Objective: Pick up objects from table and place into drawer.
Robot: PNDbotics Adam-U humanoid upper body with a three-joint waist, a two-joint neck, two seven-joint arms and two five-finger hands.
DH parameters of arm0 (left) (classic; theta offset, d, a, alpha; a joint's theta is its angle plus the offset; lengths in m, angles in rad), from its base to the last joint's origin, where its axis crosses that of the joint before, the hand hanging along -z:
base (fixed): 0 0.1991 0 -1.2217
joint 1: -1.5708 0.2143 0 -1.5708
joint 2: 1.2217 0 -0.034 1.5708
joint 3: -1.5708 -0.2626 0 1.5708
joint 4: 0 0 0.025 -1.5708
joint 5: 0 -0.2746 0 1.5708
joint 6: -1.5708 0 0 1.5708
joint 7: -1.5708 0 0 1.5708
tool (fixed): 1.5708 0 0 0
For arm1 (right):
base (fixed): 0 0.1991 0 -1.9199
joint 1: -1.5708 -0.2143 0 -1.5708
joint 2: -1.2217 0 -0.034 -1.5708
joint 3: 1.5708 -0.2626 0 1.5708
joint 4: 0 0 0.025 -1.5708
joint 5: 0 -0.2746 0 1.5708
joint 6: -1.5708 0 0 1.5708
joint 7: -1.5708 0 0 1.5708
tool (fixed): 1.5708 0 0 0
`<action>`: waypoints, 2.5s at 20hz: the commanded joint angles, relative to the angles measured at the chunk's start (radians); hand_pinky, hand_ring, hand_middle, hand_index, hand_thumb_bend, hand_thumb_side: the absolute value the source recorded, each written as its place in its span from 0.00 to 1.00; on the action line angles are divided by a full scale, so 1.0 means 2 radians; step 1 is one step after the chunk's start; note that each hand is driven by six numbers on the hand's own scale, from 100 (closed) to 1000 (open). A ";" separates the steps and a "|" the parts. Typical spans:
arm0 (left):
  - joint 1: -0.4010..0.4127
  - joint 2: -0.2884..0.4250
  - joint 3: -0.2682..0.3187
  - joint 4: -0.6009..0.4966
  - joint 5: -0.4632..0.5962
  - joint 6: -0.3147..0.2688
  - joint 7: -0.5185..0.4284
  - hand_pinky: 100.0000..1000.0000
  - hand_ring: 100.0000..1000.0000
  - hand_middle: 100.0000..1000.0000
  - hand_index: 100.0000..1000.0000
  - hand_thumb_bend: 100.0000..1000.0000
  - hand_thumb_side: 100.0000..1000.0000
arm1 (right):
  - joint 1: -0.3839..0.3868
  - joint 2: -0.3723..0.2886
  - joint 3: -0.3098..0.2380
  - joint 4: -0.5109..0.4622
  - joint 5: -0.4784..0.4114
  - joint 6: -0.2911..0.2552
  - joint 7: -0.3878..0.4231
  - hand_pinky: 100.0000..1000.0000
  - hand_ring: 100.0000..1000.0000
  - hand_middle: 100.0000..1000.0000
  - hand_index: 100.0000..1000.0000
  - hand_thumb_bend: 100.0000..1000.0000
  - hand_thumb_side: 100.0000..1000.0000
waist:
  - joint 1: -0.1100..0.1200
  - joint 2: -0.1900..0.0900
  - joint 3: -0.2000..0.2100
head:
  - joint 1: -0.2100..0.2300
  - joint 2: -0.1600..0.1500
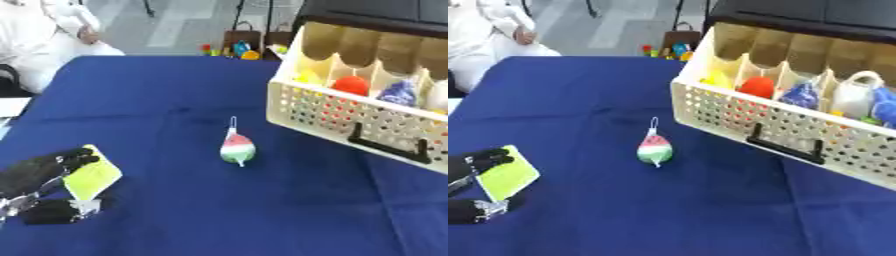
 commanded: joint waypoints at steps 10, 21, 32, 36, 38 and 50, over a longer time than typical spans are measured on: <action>-0.012 0.020 -0.001 0.021 -0.026 0.012 0.025 0.78 0.99 1.00 1.00 0.42 1.00 | -0.006 -0.005 0.000 -0.005 -0.002 -0.001 -0.007 0.54 0.55 0.56 0.70 0.00 0.62 | 0.000 -0.003 -0.001 | 0.006 -0.013; -0.027 0.022 -0.003 0.056 -0.025 0.014 0.026 0.79 1.00 1.00 1.00 0.44 1.00 | -0.007 -0.002 0.001 -0.005 -0.002 -0.001 -0.007 0.54 0.55 0.55 0.70 0.00 0.62 | -0.001 0.002 -0.003 | 0.010 -0.018; -0.048 0.026 -0.014 0.101 -0.028 0.008 0.024 0.80 1.00 1.00 1.00 0.46 1.00 | -0.008 0.001 0.002 -0.005 -0.002 -0.002 -0.007 0.55 0.55 0.55 0.70 0.00 0.63 | -0.002 0.007 -0.006 | 0.014 -0.024; -0.054 0.025 -0.019 0.113 -0.029 0.001 0.024 0.80 1.00 1.00 1.00 0.44 1.00 | -0.009 0.002 0.002 -0.005 -0.002 -0.002 -0.007 0.55 0.55 0.54 0.70 0.00 0.63 | -0.003 0.009 -0.007 | 0.016 -0.026; -0.057 0.024 -0.020 0.118 -0.032 -0.004 0.026 0.79 1.00 1.00 1.00 0.42 1.00 | -0.009 0.002 0.002 -0.005 -0.002 -0.002 -0.007 0.55 0.55 0.54 0.70 0.00 0.63 | -0.003 0.010 -0.007 | 0.017 -0.027; -0.062 0.021 -0.023 0.131 -0.035 -0.005 0.048 0.72 0.94 0.94 0.98 0.00 0.80 | -0.008 0.003 0.002 -0.005 -0.001 -0.001 -0.016 0.55 0.55 0.55 0.70 0.00 0.62 | -0.004 0.012 -0.008 | 0.019 -0.029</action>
